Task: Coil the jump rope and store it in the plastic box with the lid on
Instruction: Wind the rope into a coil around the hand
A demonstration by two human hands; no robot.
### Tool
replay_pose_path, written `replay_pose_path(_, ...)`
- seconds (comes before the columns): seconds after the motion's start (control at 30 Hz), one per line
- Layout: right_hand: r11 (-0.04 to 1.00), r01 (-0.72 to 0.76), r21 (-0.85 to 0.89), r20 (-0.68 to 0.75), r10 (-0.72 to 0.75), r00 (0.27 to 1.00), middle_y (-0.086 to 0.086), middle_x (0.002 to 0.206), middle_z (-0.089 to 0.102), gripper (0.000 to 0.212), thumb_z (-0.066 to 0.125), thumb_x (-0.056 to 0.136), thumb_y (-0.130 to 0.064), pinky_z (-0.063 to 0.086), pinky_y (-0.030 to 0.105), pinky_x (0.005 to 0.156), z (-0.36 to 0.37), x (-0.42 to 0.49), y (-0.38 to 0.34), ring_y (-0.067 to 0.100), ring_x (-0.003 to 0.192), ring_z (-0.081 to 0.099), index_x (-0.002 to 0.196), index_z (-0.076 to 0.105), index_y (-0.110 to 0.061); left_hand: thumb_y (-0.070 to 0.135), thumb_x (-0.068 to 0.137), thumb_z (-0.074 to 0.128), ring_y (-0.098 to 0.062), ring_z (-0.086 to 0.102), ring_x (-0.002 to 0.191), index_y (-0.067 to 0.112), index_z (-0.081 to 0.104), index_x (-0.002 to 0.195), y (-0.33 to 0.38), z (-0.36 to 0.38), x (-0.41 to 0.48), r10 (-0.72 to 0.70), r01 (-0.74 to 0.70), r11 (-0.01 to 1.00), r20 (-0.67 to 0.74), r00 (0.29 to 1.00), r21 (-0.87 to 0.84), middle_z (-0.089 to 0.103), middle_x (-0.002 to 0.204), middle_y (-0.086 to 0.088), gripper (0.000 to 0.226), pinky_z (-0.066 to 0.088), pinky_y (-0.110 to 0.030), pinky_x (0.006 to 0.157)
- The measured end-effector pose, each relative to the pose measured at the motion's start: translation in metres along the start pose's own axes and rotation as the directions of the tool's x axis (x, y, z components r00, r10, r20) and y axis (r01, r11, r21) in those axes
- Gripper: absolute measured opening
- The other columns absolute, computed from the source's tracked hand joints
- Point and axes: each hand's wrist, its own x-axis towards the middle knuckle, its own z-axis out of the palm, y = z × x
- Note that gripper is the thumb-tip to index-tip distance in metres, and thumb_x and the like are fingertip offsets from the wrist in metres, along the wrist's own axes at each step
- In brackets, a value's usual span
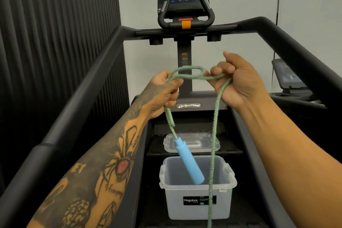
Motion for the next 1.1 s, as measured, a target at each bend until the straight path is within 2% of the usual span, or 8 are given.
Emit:
replay_pose_path(0.1, 0.928, 0.105, -0.357, 0.005, -0.110, 0.994, -0.005, 0.045, 0.027, 0.039, 0.056, 0.096, -0.019, 0.032, 0.023, 0.040, -0.006, 0.002, 0.004, 0.010, 0.039, 0.024, 0.065, 0.032, -0.021, 0.005, 0.085, 0.066, -0.006, 0.027, 0.045, 0.017, 0.057, 0.087, 0.002, -0.005, -0.006, -0.027, 0.018, 0.995, 0.085, 0.996, 0.100, 0.042, 0.061, 0.003, 0.015, 0.018, -0.019, 0.039)
replay_pose_path(0.2, 0.613, 0.295, -0.733, 0.119, -0.312, 0.943, -0.004, 0.050, 0.030, 0.043, 0.069, 0.088, -0.025, 0.036, 0.030, 0.045, -0.009, 0.005, 0.009, 0.016, 0.043, 0.029, 0.065, 0.033, -0.022, 0.005, 0.079, 0.073, -0.005, 0.027, 0.044, 0.021, 0.067, 0.073, 0.002, -0.005, -0.008, -0.023, 0.006, 0.990, 0.119, 0.993, 0.139, 0.041, 0.059, 0.003, 0.017, 0.017, -0.019, 0.038)
replay_pose_path(0.37, 0.512, 0.406, -0.757, 0.203, -0.406, 0.891, -0.014, 0.047, 0.042, 0.039, 0.072, 0.085, -0.032, 0.037, 0.035, 0.056, -0.003, 0.001, 0.002, 0.013, 0.043, 0.034, 0.067, 0.041, -0.018, 0.037, 0.094, 0.054, -0.009, 0.027, 0.039, 0.013, 0.050, 0.083, 0.004, -0.009, -0.004, -0.009, 0.011, 0.975, -0.011, 1.000, 0.221, 0.032, 0.054, -0.001, 0.027, 0.023, -0.019, 0.034)
replay_pose_path(0.57, -0.387, 0.239, -0.891, 0.113, 0.320, 0.941, -0.010, 0.073, 0.066, 0.033, 0.077, 0.070, -0.054, 0.046, 0.030, 0.070, 0.003, -0.014, -0.022, 0.008, 0.076, 0.059, 0.076, 0.077, -0.021, 0.052, 0.098, 0.030, -0.018, 0.041, 0.034, 0.015, 0.040, 0.075, 0.003, -0.012, -0.002, 0.054, -0.011, 0.929, -0.105, 0.993, 0.371, 0.043, 0.046, -0.003, 0.045, 0.033, -0.023, 0.035)
replay_pose_path(0.7, -0.282, 0.223, -0.933, 0.133, 0.307, 0.942, -0.011, 0.040, 0.048, 0.036, 0.070, 0.085, -0.039, 0.037, 0.027, 0.057, -0.019, -0.015, -0.021, 0.000, 0.043, 0.046, 0.062, 0.069, -0.012, 0.050, 0.099, 0.029, -0.022, 0.055, 0.039, 0.011, 0.050, 0.086, 0.009, -0.017, 0.000, 0.054, -0.006, 0.921, -0.115, 0.992, 0.390, 0.058, 0.051, -0.006, 0.046, 0.038, -0.022, 0.033)
replay_pose_path(0.93, -0.285, 0.028, -0.958, -0.140, 0.551, 0.822, -0.003, 0.073, 0.068, 0.036, 0.077, 0.074, -0.049, 0.051, 0.030, 0.074, -0.048, -0.016, -0.006, 0.015, 0.068, 0.063, 0.095, 0.073, -0.019, 0.047, 0.100, 0.033, -0.016, 0.046, 0.040, 0.013, 0.052, 0.081, 0.014, -0.009, 0.002, 0.027, -0.007, 0.965, -0.073, 0.997, 0.263, 0.048, 0.051, 0.000, 0.042, 0.035, -0.020, 0.035)
replay_pose_path(1.0, -0.183, 0.072, -0.980, -0.015, 0.436, 0.900, -0.005, 0.097, 0.071, 0.060, 0.076, 0.066, -0.062, 0.051, 0.032, 0.088, -0.039, -0.012, -0.001, 0.014, 0.089, 0.068, 0.115, 0.066, -0.029, 0.046, 0.100, 0.034, -0.011, 0.033, 0.038, 0.016, 0.048, 0.078, 0.012, -0.004, 0.001, -0.020, 0.024, 0.981, -0.023, 1.000, 0.193, 0.038, 0.050, 0.004, 0.040, 0.027, -0.017, 0.035)
replay_pose_path(1.1, 0.252, 0.199, -0.947, 0.248, 0.179, 0.952, 0.001, 0.122, 0.062, 0.067, 0.072, 0.076, -0.055, 0.048, 0.025, 0.081, -0.012, -0.006, 0.008, 0.010, 0.107, 0.062, 0.135, 0.050, -0.029, 0.044, 0.100, 0.035, -0.011, 0.031, 0.039, 0.014, 0.048, 0.077, 0.008, 0.004, -0.002, -0.072, 0.064, 0.981, 0.036, 0.997, 0.185, 0.035, 0.053, 0.001, 0.040, 0.029, -0.019, 0.035)
